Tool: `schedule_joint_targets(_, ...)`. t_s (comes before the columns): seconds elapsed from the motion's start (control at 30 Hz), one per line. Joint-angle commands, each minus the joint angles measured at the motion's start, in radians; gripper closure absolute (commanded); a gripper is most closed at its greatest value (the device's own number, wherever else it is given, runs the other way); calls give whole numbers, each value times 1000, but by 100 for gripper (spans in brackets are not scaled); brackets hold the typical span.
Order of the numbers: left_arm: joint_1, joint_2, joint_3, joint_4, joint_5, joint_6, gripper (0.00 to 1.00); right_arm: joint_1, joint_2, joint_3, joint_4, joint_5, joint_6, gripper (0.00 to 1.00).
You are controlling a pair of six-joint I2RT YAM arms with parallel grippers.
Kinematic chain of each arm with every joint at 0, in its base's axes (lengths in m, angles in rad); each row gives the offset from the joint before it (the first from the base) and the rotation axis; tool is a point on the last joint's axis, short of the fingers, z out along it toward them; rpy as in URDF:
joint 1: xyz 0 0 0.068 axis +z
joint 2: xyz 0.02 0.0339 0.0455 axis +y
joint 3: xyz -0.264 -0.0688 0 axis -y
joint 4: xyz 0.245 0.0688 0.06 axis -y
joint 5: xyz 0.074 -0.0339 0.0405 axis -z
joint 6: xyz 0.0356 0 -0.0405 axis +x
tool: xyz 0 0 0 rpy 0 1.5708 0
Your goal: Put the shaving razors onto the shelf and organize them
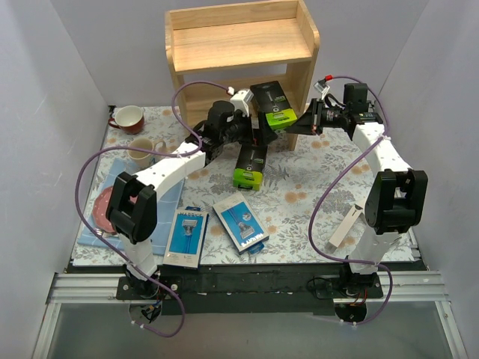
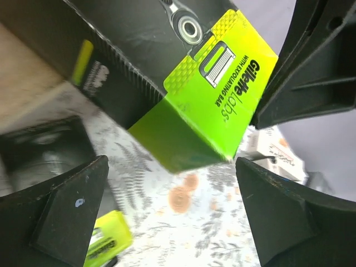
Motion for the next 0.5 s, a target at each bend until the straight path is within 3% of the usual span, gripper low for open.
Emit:
schedule_joint_targets(0.0, -1, -145, -34, -47, -115, 224, 2, -11, -9, 20, 68, -22, 22, 99)
schedule_joint_targets(0.13, -1, -168, -55, -51, -159, 341, 33, -14, -6, 25, 52, -12, 6, 99)
schedule_joint_targets(0.17, 0, -165, -60, -45, -190, 343, 58, -14, -6, 26, 51, -10, 5, 99)
schedule_joint_targets(0.27, -3, -146, -65, -10, -245, 343, 100, -14, -1, 40, 43, -6, -4, 99)
schedule_joint_targets(0.47, -7, -63, -22, 100, -443, 378, 100, -14, 0, 40, 49, 2, -3, 99)
